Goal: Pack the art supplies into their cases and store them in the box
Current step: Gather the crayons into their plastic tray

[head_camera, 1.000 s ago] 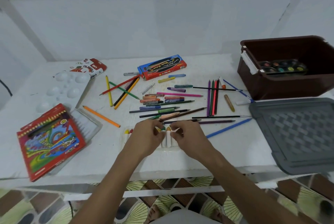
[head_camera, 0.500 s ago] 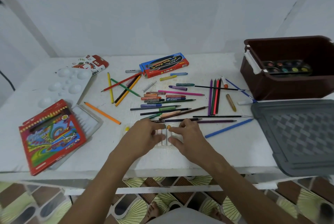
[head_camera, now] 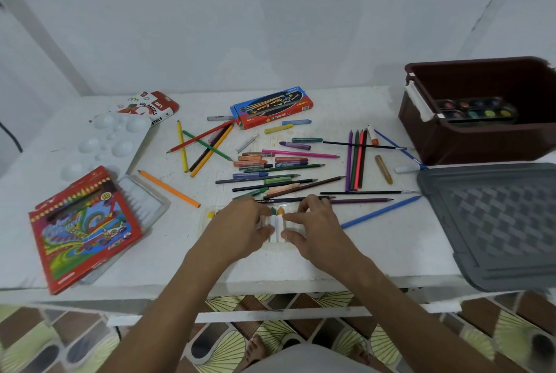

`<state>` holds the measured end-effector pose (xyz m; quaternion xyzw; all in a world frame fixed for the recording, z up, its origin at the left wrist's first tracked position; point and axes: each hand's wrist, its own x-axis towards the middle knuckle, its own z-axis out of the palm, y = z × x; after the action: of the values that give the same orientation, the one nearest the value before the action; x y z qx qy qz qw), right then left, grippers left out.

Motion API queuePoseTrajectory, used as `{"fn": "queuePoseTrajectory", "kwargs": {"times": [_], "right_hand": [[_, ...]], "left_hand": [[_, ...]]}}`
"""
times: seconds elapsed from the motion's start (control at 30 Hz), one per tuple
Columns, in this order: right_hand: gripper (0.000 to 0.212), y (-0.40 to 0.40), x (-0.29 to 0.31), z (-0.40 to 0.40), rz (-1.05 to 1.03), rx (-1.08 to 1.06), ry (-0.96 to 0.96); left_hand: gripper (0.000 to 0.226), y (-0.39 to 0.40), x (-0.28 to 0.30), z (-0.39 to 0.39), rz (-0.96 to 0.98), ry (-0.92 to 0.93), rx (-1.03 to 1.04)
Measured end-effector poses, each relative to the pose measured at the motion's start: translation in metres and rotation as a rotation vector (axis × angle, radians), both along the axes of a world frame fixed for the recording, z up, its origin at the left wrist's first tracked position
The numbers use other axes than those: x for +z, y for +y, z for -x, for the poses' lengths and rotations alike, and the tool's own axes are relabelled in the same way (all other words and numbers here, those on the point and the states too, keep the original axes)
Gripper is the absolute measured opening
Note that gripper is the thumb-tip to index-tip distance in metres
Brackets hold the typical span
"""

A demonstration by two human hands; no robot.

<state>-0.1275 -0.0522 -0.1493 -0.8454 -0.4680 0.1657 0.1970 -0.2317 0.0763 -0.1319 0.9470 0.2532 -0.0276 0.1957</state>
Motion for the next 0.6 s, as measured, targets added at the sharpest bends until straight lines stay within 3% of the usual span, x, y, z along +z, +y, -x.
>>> {"fn": "queuePoseTrajectory", "kwargs": {"times": [0.17, 0.43, 0.6], "right_hand": [[0.043, -0.008, 0.002, -0.011, -0.077, -0.015, 0.125], [0.029, -0.045, 0.021, -0.064, -0.242, -0.217, 0.11], [0.027, -0.039, 0.022, -0.045, -0.227, -0.071, 0.111]], "left_hand": [[0.035, 0.01, 0.012, -0.005, 0.08, 0.03, -0.008], [0.03, 0.018, 0.032, -0.029, 0.063, 0.003, -0.029], [0.027, 0.021, 0.025, -0.028, 0.106, 0.112, -0.088]]}}
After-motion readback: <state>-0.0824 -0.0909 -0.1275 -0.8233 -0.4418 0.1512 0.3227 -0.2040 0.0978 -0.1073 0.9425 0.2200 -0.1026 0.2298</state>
